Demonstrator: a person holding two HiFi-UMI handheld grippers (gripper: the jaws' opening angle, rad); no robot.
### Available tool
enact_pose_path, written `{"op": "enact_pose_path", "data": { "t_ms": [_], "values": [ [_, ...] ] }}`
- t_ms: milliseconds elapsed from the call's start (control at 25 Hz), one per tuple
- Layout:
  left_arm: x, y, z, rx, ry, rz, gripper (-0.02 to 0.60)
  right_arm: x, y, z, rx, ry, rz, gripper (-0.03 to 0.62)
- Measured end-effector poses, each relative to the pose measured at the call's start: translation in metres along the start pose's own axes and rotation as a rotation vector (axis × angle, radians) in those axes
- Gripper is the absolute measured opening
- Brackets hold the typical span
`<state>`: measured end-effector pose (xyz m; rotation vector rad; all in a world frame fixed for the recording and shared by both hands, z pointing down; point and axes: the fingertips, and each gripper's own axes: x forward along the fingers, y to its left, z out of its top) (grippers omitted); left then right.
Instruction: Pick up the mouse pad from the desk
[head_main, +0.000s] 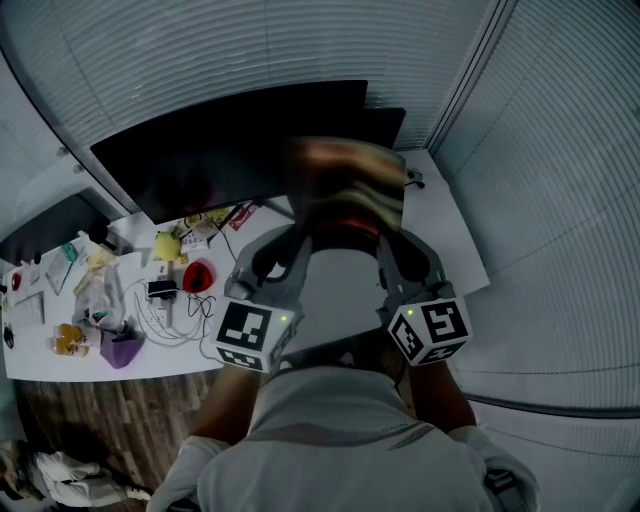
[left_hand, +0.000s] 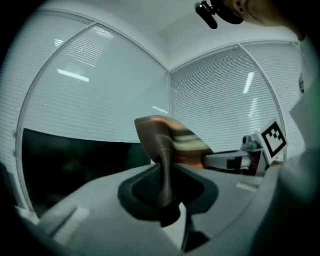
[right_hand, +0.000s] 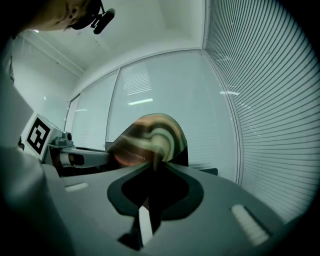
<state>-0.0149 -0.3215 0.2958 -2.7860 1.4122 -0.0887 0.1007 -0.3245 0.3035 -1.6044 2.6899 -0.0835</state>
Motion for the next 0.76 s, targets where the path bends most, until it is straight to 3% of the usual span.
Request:
{"op": "enact_pose_path", "data": {
  "t_ms": [760],
  "values": [
    [-0.0024, -0.0017, 0.0090, -0.008, -0.022, -0.017, 0.072, -0.0056, 0.0031, 0.0086, -0.012, -0.013, -0.014, 0.035]
  ]
}}
